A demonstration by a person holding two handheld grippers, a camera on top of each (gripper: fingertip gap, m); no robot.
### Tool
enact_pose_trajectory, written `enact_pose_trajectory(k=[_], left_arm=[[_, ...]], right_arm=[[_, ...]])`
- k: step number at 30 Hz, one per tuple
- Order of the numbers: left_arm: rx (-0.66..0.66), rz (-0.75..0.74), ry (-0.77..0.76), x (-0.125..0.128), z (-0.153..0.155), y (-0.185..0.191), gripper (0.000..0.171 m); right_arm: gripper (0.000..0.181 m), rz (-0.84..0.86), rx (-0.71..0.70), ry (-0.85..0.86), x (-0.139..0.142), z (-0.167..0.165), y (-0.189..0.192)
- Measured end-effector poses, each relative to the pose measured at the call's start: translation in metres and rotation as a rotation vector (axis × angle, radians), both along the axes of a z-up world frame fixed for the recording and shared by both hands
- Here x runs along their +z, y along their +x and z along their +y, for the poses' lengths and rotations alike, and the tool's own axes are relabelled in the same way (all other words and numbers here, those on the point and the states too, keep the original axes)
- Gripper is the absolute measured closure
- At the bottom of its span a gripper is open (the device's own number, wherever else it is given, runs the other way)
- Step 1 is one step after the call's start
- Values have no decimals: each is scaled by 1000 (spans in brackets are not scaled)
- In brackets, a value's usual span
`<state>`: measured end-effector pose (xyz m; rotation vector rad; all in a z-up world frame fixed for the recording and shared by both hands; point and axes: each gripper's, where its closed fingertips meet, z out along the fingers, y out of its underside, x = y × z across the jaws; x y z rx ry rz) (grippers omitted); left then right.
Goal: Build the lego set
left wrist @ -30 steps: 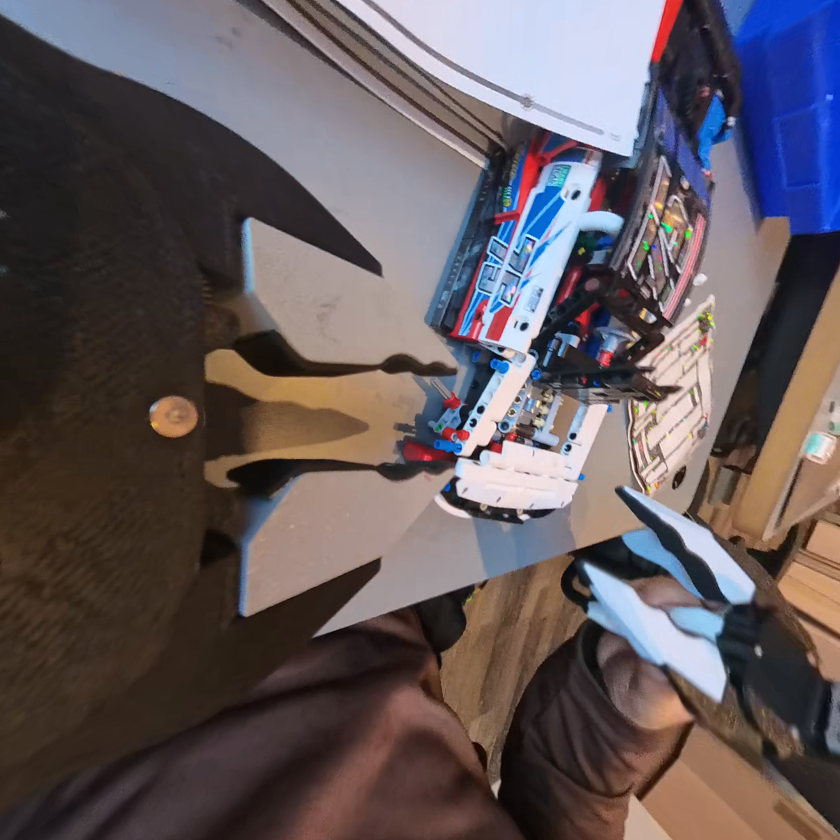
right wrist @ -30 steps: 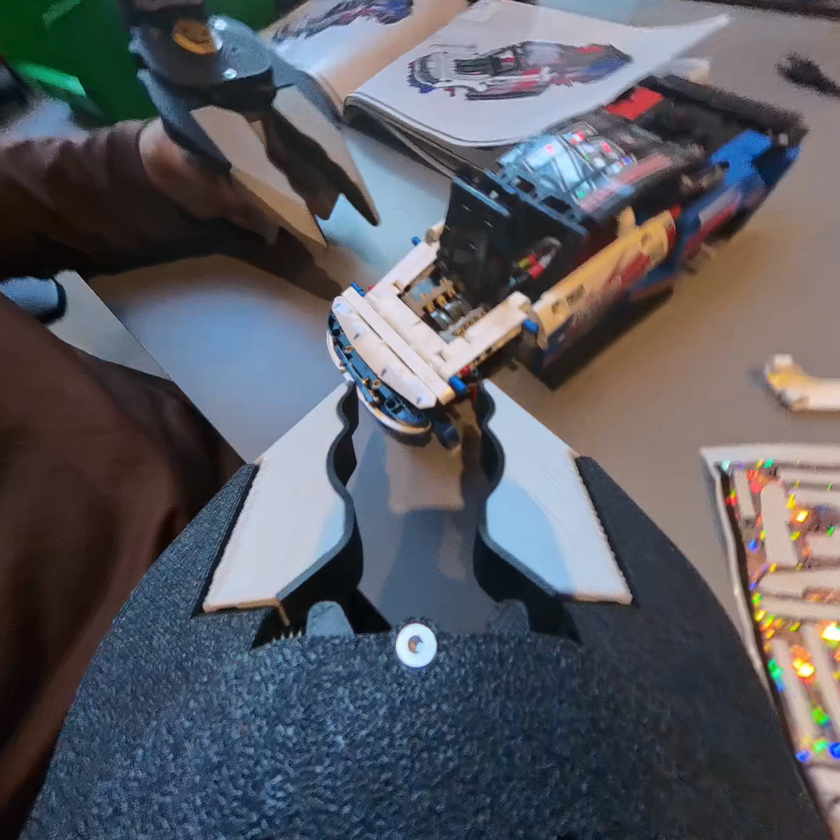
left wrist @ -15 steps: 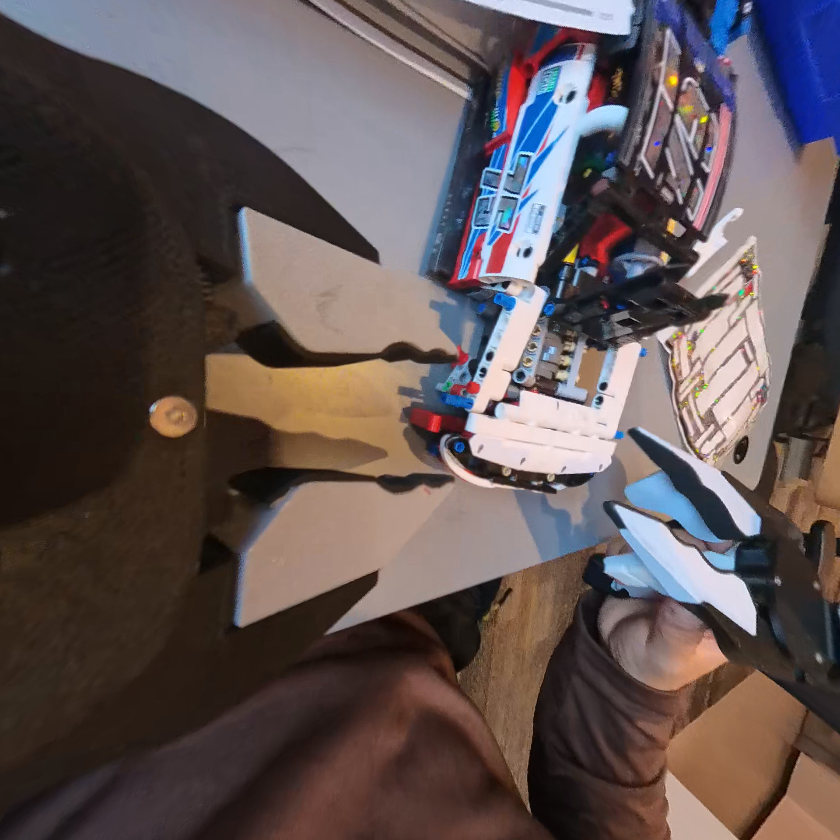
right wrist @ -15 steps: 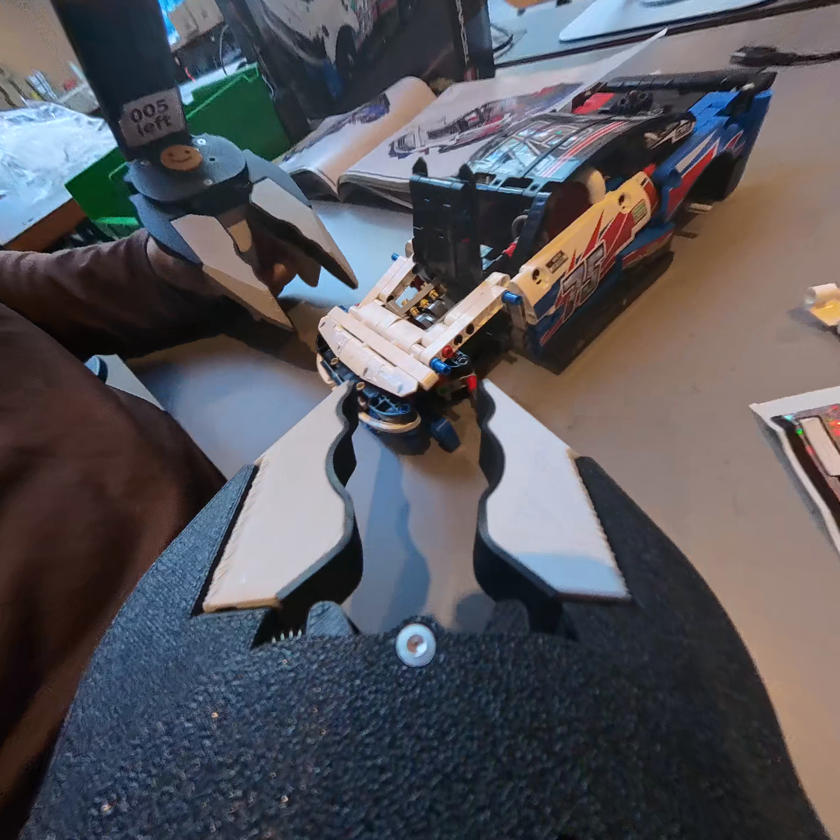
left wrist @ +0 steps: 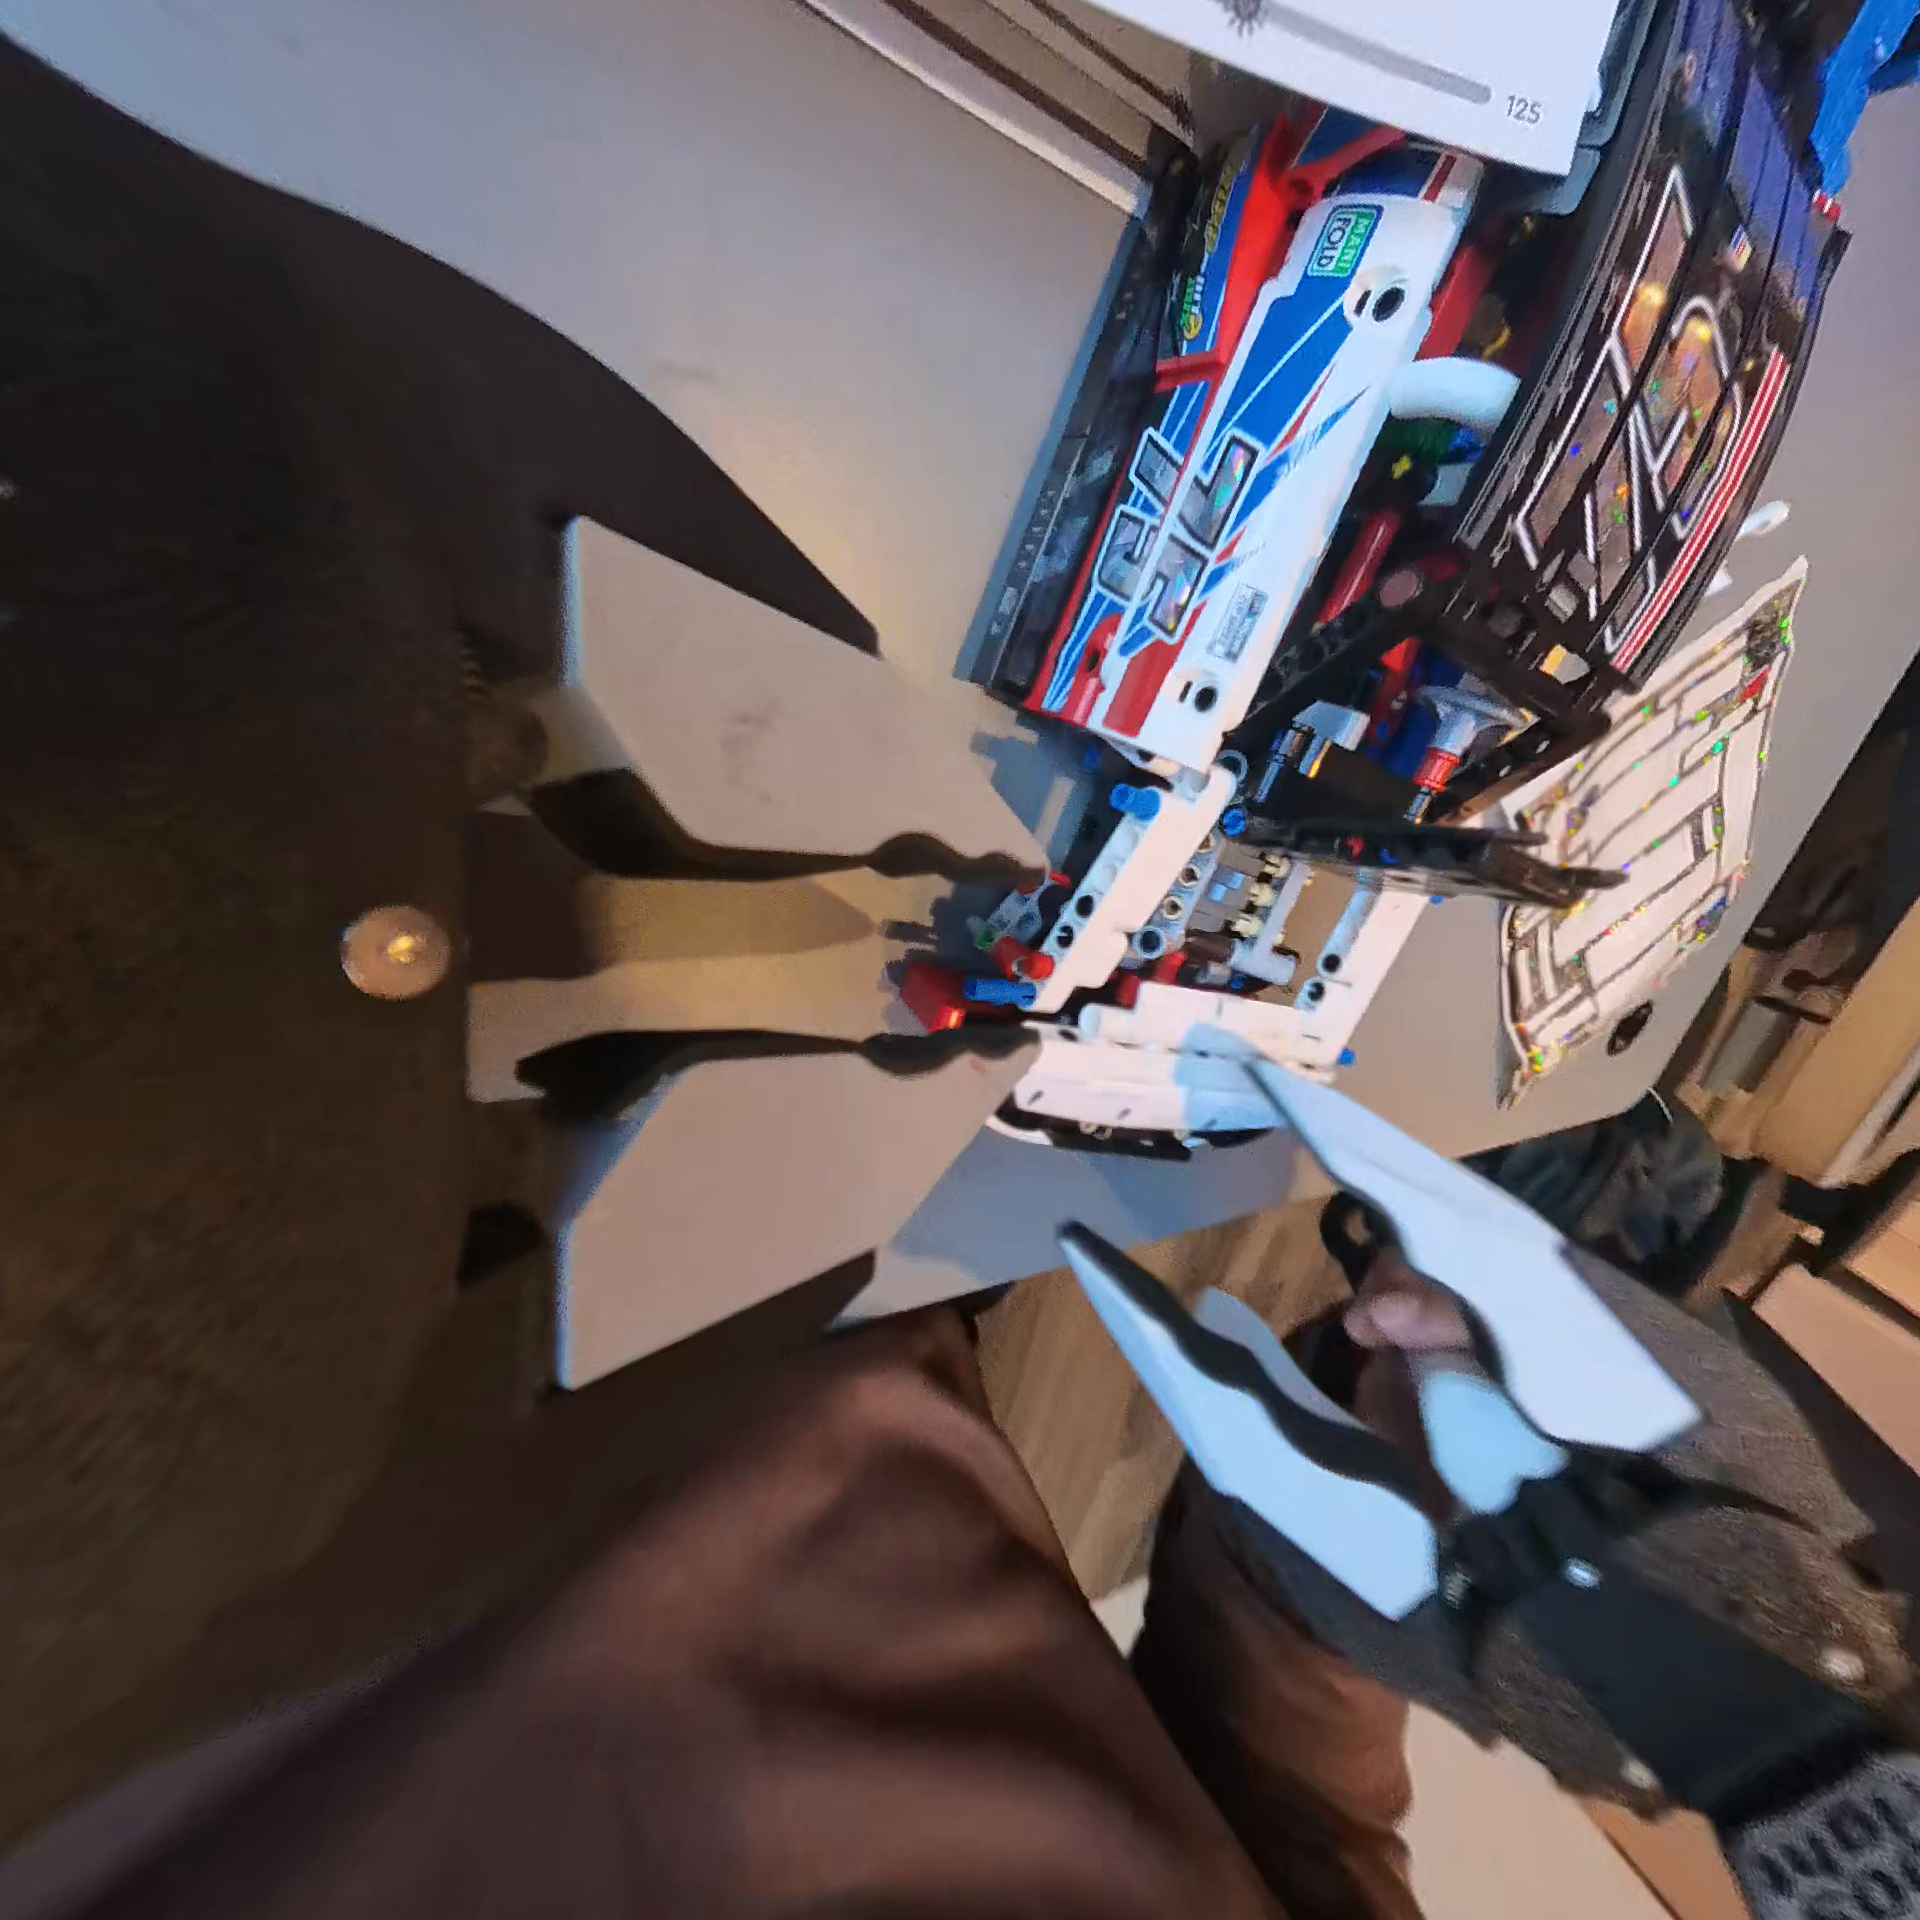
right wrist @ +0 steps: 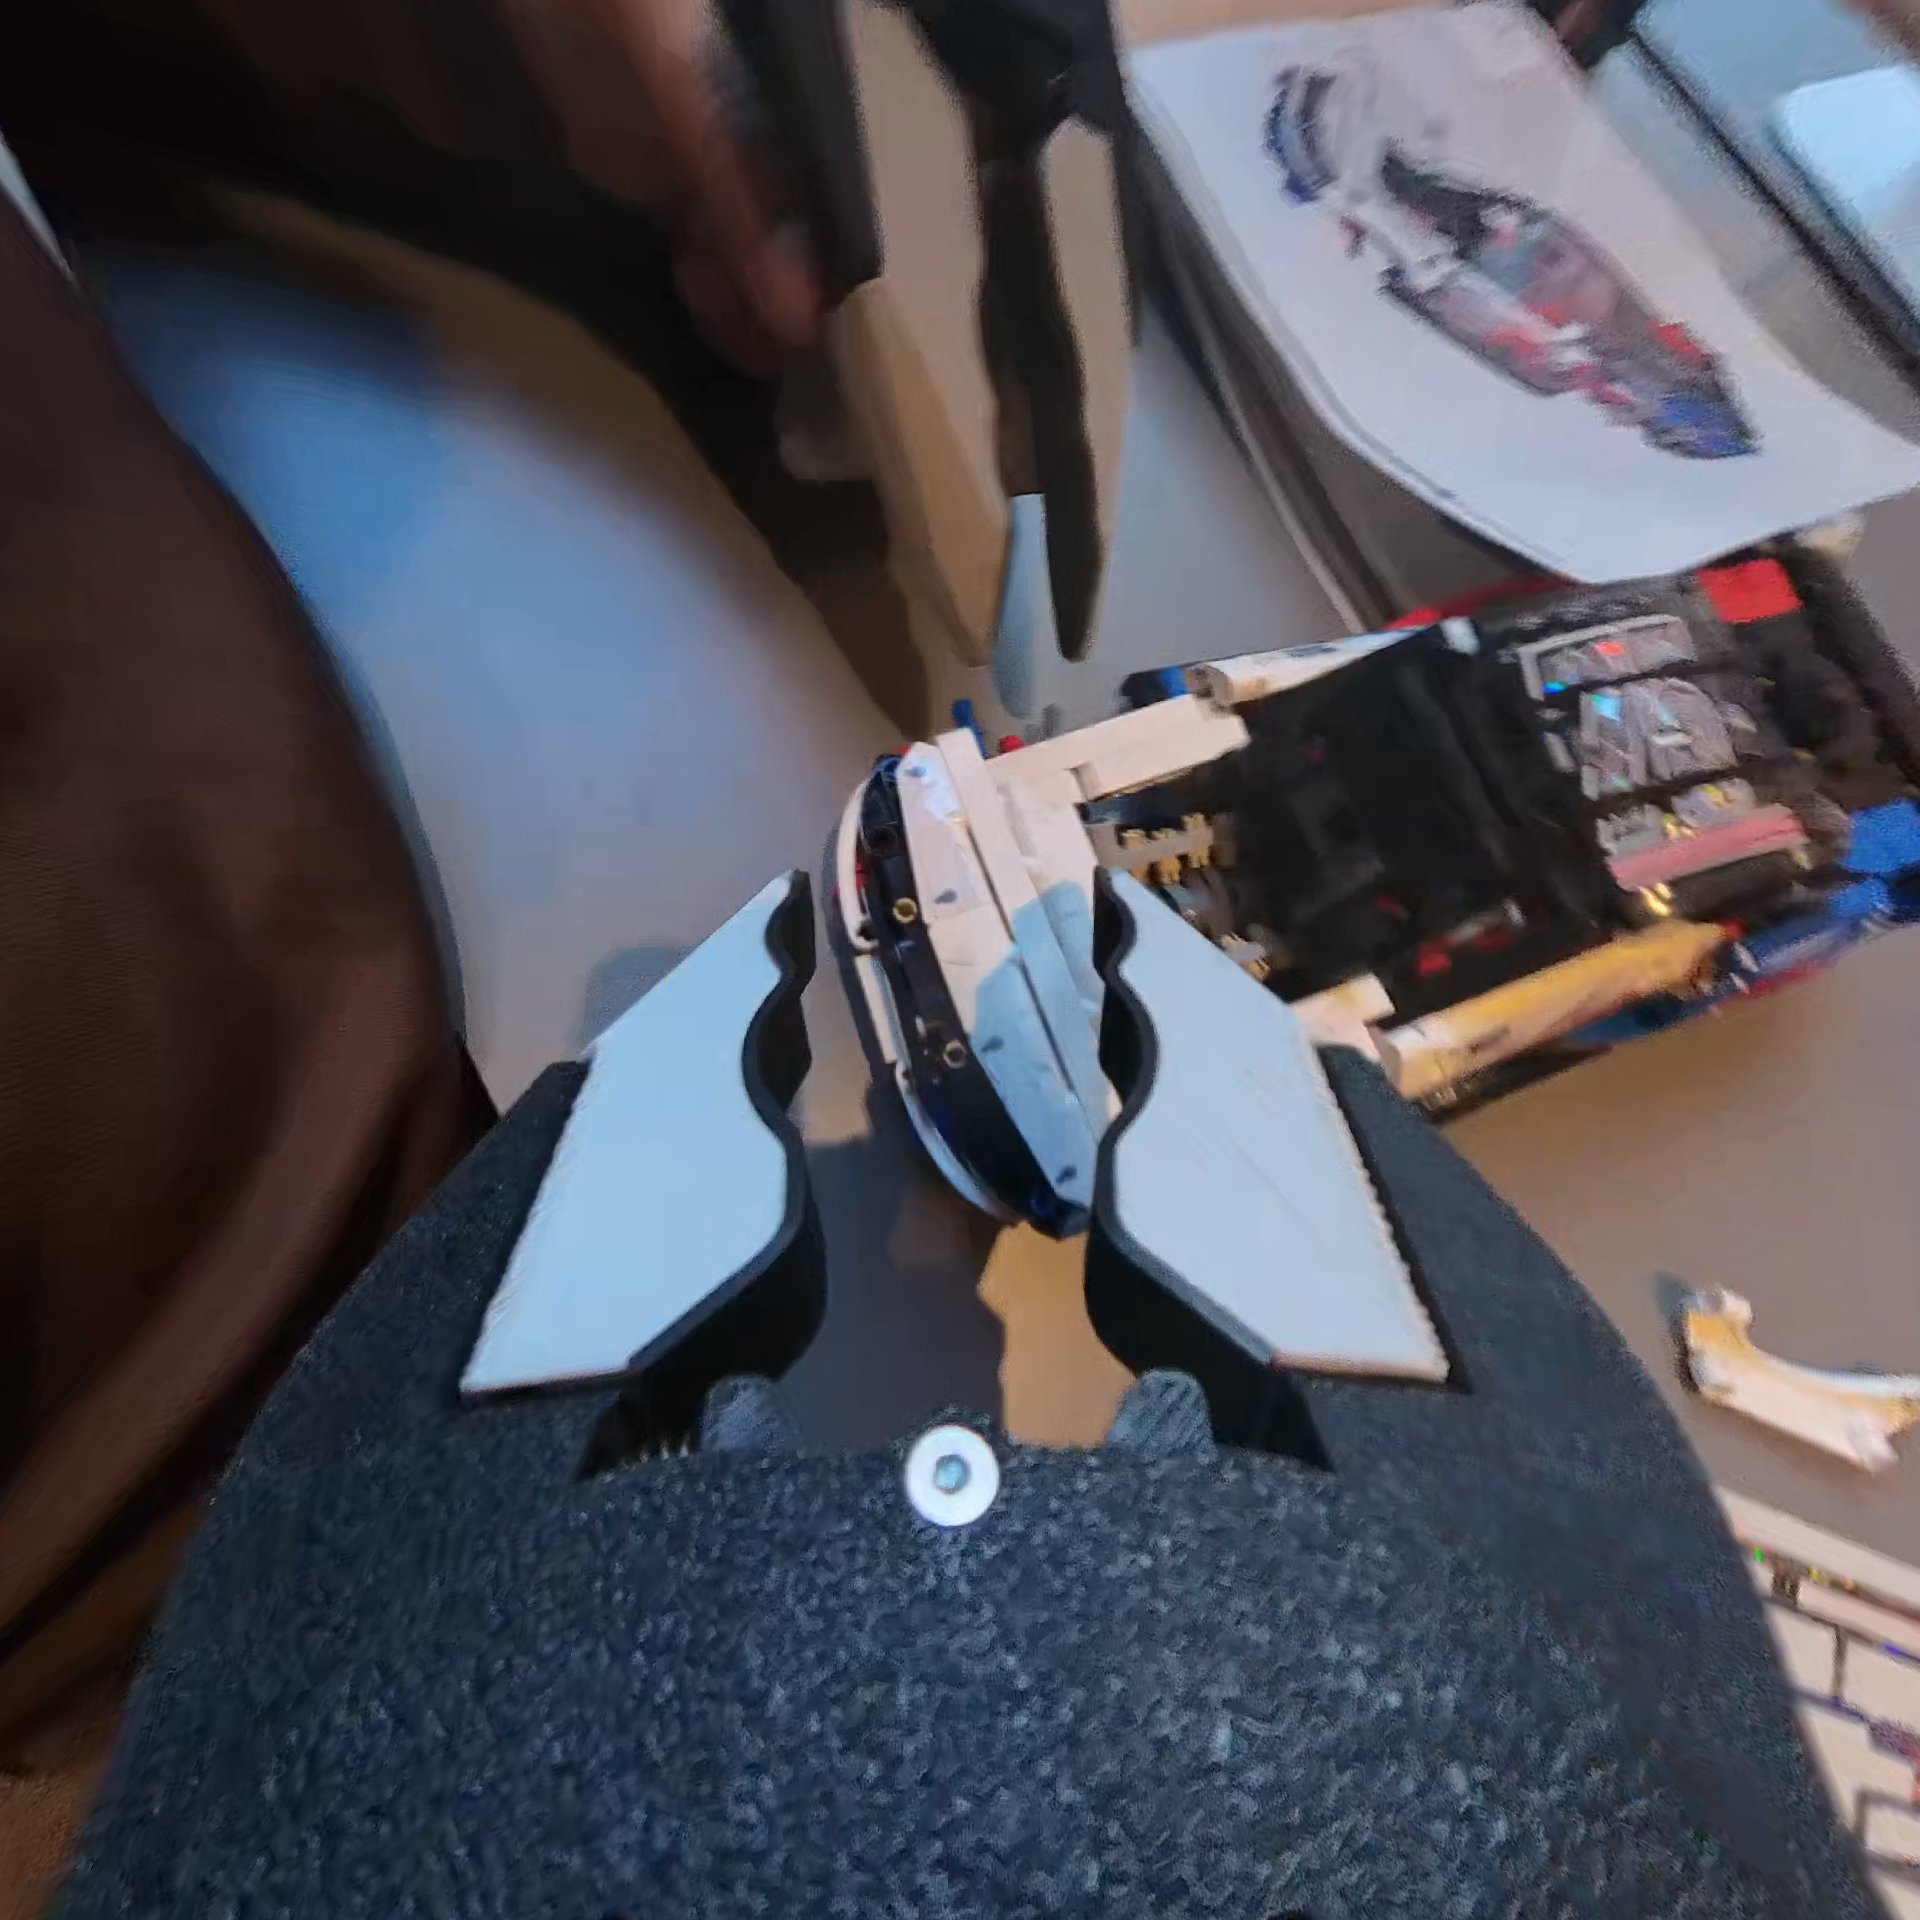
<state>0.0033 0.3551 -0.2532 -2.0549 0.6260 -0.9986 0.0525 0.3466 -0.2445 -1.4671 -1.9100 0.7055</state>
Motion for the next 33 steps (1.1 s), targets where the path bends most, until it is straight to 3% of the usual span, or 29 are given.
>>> enact_pose_trajectory(k=[5, 14, 17, 24, 29, 33], left_arm=[[-50, -110, -158, 1, 2, 12, 150], [-67, -154, -347, -15, 7, 18, 150], [-54, -197, -353, -12, 11, 15, 163], [-37, -249, -396, -9, 11, 14, 164], [6, -418, -468, -1, 17, 14, 164], [24, -385, -452, -3, 15, 14, 164]], right_arm=[[124, -123, 53, -16, -16, -1, -11], [119, -264, 79, -55, -30, 10, -3], [120, -247, 114, -27, -30, 8, -5], [120, -207, 153, -9, -31, 8, -5], [119, -177, 141, -28, -30, 8, -6], [119, -149, 124, -52, -29, 8, -7]])
